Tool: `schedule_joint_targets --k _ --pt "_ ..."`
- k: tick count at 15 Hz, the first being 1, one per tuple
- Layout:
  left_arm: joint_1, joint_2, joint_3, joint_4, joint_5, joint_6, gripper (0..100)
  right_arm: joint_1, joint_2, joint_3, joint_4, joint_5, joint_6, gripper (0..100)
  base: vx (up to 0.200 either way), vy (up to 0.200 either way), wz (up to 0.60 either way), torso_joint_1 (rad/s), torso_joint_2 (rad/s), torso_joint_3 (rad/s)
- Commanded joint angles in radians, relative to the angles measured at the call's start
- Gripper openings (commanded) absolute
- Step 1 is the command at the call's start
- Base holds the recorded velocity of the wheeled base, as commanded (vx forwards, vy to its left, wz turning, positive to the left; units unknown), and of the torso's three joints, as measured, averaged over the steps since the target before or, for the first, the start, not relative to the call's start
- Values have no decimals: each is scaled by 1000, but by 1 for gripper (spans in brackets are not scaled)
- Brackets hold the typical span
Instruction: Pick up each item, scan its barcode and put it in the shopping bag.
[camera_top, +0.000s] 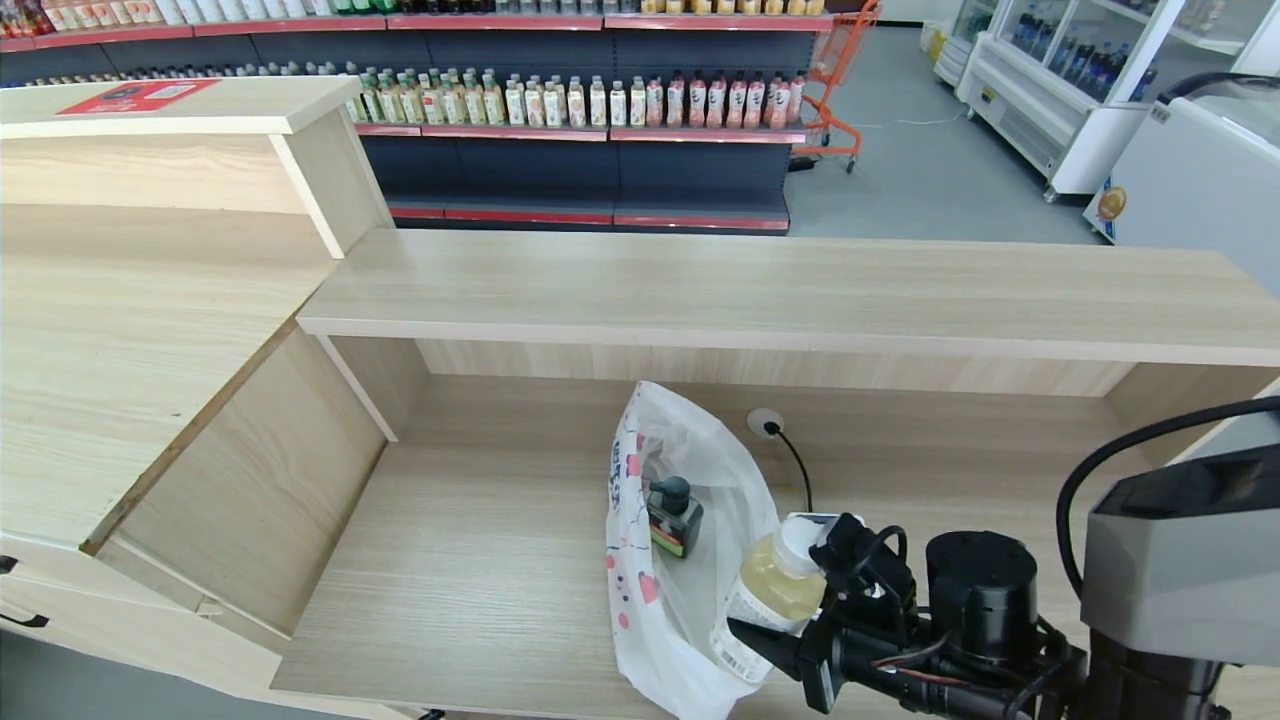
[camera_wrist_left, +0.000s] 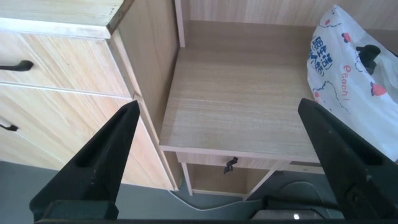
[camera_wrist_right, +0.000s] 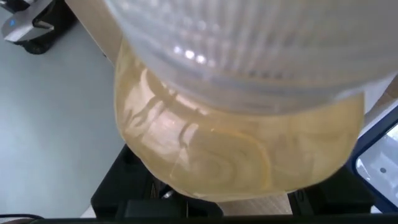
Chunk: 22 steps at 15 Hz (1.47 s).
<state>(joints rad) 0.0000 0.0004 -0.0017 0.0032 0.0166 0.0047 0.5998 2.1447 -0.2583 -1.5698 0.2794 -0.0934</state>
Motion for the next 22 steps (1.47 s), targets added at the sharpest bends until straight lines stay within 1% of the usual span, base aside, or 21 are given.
schedule_joint_targets --k 1,3,5,10,13,18,19,22 --pt "0 0 0 0 0 0 100 2 55 -42 -1 -3 -11 0 0 0 0 0 0 0" --pt "0 0 0 0 0 0 100 2 86 -93 -1 -29 -37 0 0 0 0 0 0 0" --pt "0 0 0 0 0 0 100 2 118 -141 -1 -34 -54 0 0 0 0 0 0 0" --pt "0 0 0 0 0 0 100 2 169 -162 -1 -34 -101 0 0 0 0 0 0 0" --pt "0 0 0 0 0 0 100 2 199 -206 -1 -34 -143 0 0 0 0 0 0 0" --pt "0 0 0 0 0 0 100 0 231 -216 -1 -34 -210 0 0 0 0 0 0 0" --pt "0 0 0 0 0 0 100 0 233 -216 -1 -34 -210 100 0 0 0 0 0 0" --pt "0 0 0 0 0 1 100 2 210 -217 -1 -32 -200 100 0 0 0 0 0 0"
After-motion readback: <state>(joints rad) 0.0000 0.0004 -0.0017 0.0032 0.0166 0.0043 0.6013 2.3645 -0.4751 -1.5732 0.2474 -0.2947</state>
